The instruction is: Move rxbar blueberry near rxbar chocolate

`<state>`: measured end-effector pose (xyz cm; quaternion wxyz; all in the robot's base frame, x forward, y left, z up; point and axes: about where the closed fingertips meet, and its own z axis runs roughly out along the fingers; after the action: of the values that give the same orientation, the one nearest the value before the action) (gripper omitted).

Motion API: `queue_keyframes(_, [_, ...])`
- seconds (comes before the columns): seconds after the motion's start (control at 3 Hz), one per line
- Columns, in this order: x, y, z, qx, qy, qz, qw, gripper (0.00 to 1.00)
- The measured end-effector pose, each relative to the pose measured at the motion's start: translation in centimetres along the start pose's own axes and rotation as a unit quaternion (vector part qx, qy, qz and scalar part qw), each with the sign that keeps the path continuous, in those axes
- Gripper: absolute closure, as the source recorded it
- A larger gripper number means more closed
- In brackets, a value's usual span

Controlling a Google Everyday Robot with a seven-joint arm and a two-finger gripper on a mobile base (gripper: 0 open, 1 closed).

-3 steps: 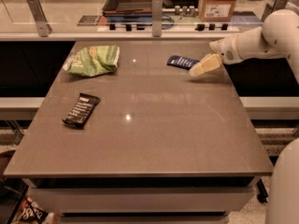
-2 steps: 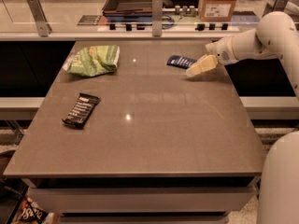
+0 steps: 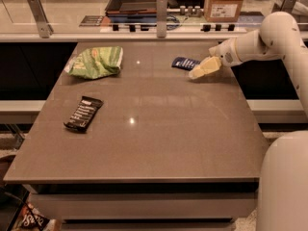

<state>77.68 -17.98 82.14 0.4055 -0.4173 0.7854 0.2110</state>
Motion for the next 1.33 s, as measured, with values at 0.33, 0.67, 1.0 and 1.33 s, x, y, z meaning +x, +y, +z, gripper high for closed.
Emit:
queue_keyframes(0.33, [-0.5, 0.4, 1.1, -0.009, -0.006, -0.002, 0.9999, 0.00])
queue_keyframes(0.67, [-1.0, 0.7, 2.1, -0.015, -0.017, -0.002, 0.9997, 0.00])
queue_keyframes(1.0, [-1.0, 0.8, 2.5, -0.018, -0.016, -0.002, 0.9997, 0.18])
queue_keyframes(1.33, [-1.0, 1.0, 2.9, -0.021, -0.016, -0.002, 0.9996, 0.41])
